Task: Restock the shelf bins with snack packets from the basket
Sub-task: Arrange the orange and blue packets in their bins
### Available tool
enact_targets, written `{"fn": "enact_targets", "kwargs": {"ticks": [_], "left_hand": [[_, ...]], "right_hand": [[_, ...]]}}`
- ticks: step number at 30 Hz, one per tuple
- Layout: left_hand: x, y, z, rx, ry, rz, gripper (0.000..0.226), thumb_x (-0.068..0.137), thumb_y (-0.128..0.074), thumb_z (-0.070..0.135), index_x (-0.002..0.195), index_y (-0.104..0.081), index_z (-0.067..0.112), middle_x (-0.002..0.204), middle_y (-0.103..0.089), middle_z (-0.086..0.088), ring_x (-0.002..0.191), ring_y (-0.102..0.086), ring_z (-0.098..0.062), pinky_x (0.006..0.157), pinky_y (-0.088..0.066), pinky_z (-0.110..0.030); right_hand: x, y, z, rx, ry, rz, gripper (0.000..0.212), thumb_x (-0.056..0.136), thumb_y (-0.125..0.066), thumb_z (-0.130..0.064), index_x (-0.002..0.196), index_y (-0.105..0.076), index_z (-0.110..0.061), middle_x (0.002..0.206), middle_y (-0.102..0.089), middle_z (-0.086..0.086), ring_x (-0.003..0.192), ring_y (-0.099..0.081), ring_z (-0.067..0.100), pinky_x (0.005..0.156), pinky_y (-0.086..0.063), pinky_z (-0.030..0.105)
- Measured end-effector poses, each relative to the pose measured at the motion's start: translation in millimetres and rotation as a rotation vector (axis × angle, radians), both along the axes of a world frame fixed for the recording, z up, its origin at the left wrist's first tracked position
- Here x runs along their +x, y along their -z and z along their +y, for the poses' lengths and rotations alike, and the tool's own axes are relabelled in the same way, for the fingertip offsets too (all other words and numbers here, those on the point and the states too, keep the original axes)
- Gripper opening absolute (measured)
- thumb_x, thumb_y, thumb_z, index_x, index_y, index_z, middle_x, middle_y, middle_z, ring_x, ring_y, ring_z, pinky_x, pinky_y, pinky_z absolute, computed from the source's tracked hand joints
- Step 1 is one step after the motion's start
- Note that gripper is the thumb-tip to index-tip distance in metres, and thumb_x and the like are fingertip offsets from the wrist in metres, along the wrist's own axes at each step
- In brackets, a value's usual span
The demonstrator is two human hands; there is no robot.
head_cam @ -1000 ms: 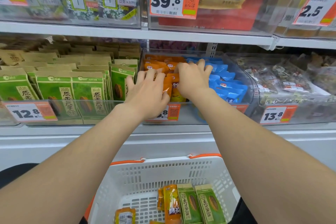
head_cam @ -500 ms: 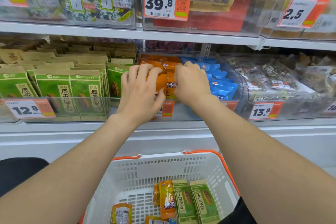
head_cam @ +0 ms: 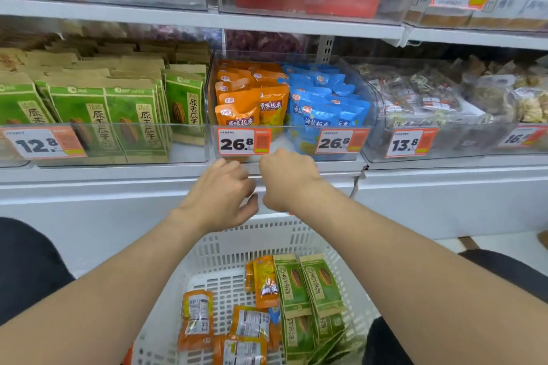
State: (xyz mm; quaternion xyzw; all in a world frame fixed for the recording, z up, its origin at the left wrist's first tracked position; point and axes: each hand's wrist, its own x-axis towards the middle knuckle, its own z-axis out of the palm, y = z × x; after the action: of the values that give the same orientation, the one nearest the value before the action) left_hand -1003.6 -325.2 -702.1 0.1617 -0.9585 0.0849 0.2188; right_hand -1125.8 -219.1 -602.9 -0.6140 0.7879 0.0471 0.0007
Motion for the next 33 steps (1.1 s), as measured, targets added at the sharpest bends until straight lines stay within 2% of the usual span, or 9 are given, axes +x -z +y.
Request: {"fn": "enact_targets", "kwargs": {"ticks": [3, 8, 13, 17, 21, 24, 27, 29, 33], "left_hand": [[1, 30, 13, 0.162, -0.064, -0.152, 0.030, 0.087, -0.048, 0.045, 0.071, -0.062, 0.024, 0.073, -0.062, 0.006, 0.073, -0.055, -0.023, 0.067, -0.032, -0.036], [15, 80, 45, 0.424, -0.192, -0.347, 0.027, 0.091, -0.052, 0.041, 0.071, -0.056, 0.023, 0.073, -0.063, 0.003, 0.077, -0.063, -0.025, 0.084, -0.050, -0.034], [21, 140, 73, 0.679, -0.314, -0.569, 0.025, 0.093, -0.054, 0.043, 0.079, -0.060, 0.023, 0.076, -0.063, 0.002, 0.077, -0.062, -0.023, 0.063, -0.044, -0.034], [17, 185, 88, 0.929, -0.311, -0.881, 0.025, 0.098, -0.053, 0.040, 0.115, -0.062, 0.024, 0.123, -0.066, -0.005, 0.102, -0.062, -0.026, 0.093, -0.054, -0.043], [17, 216, 107, 1.070, -0.403, -1.008, 0.057, 0.103, -0.049, 0.041, 0.154, -0.035, 0.018, 0.156, -0.036, -0.013, 0.133, -0.051, -0.035, 0.109, -0.045, -0.052], [21, 224, 117, 1.034, -0.409, -1.153, 0.045, 0.101, -0.043, 0.026, 0.145, -0.043, 0.017, 0.156, -0.032, -0.019, 0.134, -0.047, -0.039, 0.110, -0.043, -0.054], [22, 229, 118, 1.058, -0.342, -1.168, 0.026, 0.098, -0.043, 0.014, 0.114, -0.063, 0.008, 0.119, -0.061, -0.013, 0.099, -0.056, -0.027, 0.089, -0.051, -0.040], [23, 234, 114, 1.074, -0.337, -1.146, 0.013, 0.096, -0.047, 0.014, 0.096, -0.060, 0.010, 0.103, -0.059, -0.009, 0.088, -0.054, -0.024, 0.081, -0.050, -0.038], [26, 230, 112, 1.075, -0.335, -1.144, 0.031, 0.093, -0.056, 0.002, 0.107, -0.076, 0.020, 0.133, -0.064, -0.001, 0.119, -0.063, -0.025, 0.097, -0.057, -0.038]], "right_hand": [[11, 24, 15, 0.186, -0.086, 0.055, 0.029, 0.097, -0.062, -0.025, 0.126, -0.060, -0.020, 0.123, -0.060, 0.004, 0.108, -0.063, 0.027, 0.075, -0.040, 0.034], [22, 65, 39, 0.464, -0.223, 0.076, 0.010, 0.098, -0.058, -0.014, 0.104, -0.053, -0.019, 0.090, -0.052, -0.002, 0.077, -0.053, 0.019, 0.070, -0.044, 0.036], [30, 109, 58, 0.603, -0.267, -0.013, 0.015, 0.099, -0.057, -0.009, 0.087, -0.052, -0.017, 0.083, -0.050, -0.001, 0.071, -0.054, 0.017, 0.066, -0.049, 0.035], [34, 128, 65, 0.656, -0.318, -0.013, 0.010, 0.101, -0.058, -0.010, 0.094, -0.052, -0.015, 0.082, -0.045, 0.001, 0.066, -0.048, 0.017, 0.067, -0.049, 0.038], [27, 139, 67, 0.641, -0.342, 0.012, 0.017, 0.102, -0.060, -0.011, 0.089, -0.050, -0.016, 0.081, -0.039, -0.001, 0.065, -0.043, 0.016, 0.068, -0.046, 0.039], [22, 145, 64, 0.637, -0.336, 0.025, 0.011, 0.101, -0.059, -0.010, 0.097, -0.053, -0.017, 0.083, -0.041, -0.002, 0.067, -0.045, 0.015, 0.068, -0.047, 0.037], [20, 149, 59, 0.644, -0.345, 0.026, 0.008, 0.101, -0.058, -0.008, 0.103, -0.055, -0.016, 0.085, -0.044, -0.001, 0.068, -0.049, 0.016, 0.060, -0.045, 0.035], [20, 151, 56, 0.640, -0.350, 0.037, 0.013, 0.099, -0.058, -0.006, 0.108, -0.061, -0.015, 0.087, -0.049, -0.001, 0.067, -0.050, 0.016, 0.051, -0.039, 0.032], [20, 156, 50, 0.635, -0.352, 0.044, 0.027, 0.097, -0.057, -0.004, 0.120, -0.062, -0.017, 0.108, -0.062, 0.001, 0.073, -0.054, 0.018, 0.047, -0.034, 0.031]]}}
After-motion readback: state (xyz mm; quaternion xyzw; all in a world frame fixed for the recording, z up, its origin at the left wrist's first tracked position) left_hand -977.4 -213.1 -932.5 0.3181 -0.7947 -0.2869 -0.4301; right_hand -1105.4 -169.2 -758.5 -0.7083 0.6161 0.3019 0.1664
